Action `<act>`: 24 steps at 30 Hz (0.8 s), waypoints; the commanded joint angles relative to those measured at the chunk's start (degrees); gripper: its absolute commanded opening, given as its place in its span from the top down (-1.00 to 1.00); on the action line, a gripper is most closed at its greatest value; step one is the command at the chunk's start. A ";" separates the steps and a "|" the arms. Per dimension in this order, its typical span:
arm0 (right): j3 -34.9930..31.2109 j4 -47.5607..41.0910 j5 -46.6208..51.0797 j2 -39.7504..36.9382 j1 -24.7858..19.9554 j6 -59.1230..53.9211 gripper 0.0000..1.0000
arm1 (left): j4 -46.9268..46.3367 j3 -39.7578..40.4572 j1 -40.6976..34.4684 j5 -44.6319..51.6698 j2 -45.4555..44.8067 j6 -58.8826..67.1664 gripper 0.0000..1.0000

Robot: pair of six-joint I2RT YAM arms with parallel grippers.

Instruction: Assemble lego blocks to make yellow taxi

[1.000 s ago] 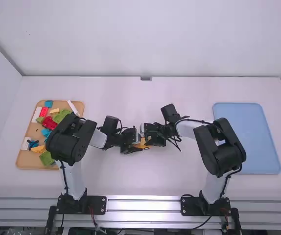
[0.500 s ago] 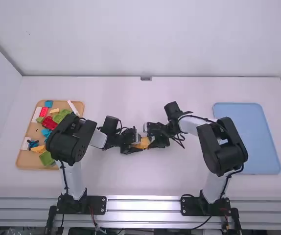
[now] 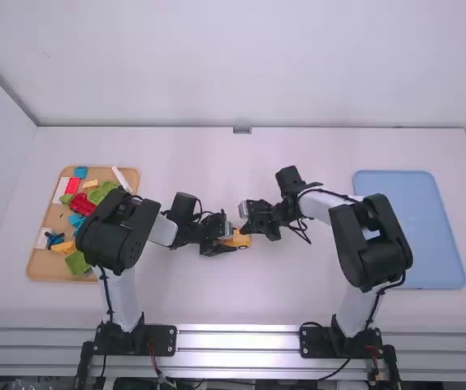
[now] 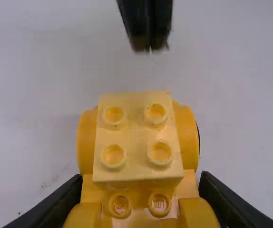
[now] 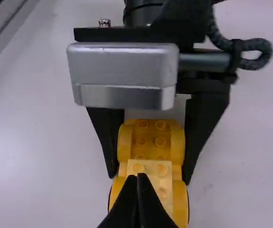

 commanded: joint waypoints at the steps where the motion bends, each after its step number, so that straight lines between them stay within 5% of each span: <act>1: 0.83 0.68 6.93 -1.20 2.34 3.98 1.00 | -1.40 -0.44 -0.20 -1.14 0.68 -0.24 -0.10; 24: -3.10 3.45 20.63 -1.20 3.21 3.82 1.00 | -2.32 -0.44 -0.20 -1.16 0.68 -0.24 0.02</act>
